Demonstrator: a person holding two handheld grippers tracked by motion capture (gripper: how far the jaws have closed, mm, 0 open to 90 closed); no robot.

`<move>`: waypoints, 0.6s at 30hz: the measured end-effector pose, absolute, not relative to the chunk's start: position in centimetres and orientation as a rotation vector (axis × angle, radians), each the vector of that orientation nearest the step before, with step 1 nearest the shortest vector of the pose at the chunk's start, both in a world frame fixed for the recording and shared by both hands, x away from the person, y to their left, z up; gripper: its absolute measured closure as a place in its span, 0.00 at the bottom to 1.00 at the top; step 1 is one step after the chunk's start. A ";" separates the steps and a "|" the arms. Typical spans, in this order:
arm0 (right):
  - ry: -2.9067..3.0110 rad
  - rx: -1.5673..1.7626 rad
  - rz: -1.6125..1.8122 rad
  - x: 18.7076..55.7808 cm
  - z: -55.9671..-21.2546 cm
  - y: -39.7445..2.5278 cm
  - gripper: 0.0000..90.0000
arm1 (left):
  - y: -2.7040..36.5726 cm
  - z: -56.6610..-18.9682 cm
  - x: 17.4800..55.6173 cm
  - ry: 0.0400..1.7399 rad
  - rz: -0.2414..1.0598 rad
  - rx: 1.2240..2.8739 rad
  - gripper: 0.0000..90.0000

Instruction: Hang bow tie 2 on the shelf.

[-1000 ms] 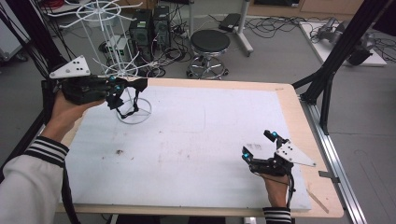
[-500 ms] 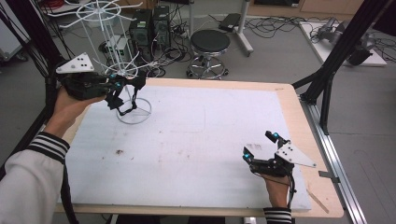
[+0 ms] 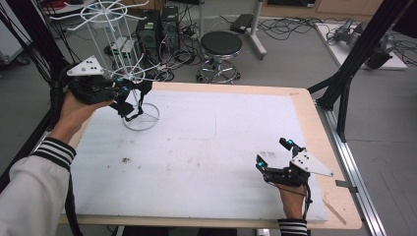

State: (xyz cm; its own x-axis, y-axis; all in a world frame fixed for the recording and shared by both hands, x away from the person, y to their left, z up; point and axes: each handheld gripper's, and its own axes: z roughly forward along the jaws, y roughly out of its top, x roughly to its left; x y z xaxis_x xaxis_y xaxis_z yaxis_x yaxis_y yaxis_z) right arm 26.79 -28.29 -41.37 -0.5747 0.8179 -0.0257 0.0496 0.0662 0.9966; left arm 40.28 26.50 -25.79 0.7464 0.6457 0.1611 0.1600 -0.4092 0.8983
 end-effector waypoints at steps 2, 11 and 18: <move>1.721 0.870 1.576 26.8 -41.4 -28.3 0.01 | 26.5 -25.8 40.3 0.618 0.616 1.952 0.90; 1.739 0.893 1.577 26.5 -41.3 -28.2 0.01 | 26.3 -25.5 40.1 0.659 0.655 1.920 0.67; 1.711 0.901 1.595 26.1 -41.1 -28.4 0.01 | 26.7 -25.3 39.2 0.647 0.666 1.819 0.39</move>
State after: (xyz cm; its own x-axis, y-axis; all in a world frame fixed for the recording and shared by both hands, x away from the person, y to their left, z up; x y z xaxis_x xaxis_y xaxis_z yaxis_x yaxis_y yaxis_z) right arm 26.07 -28.41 -41.07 -0.5719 0.8203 0.0080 0.0656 0.0360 0.9972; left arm 39.19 26.73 -25.29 0.6993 0.7009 0.1405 0.1193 -0.3082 0.9438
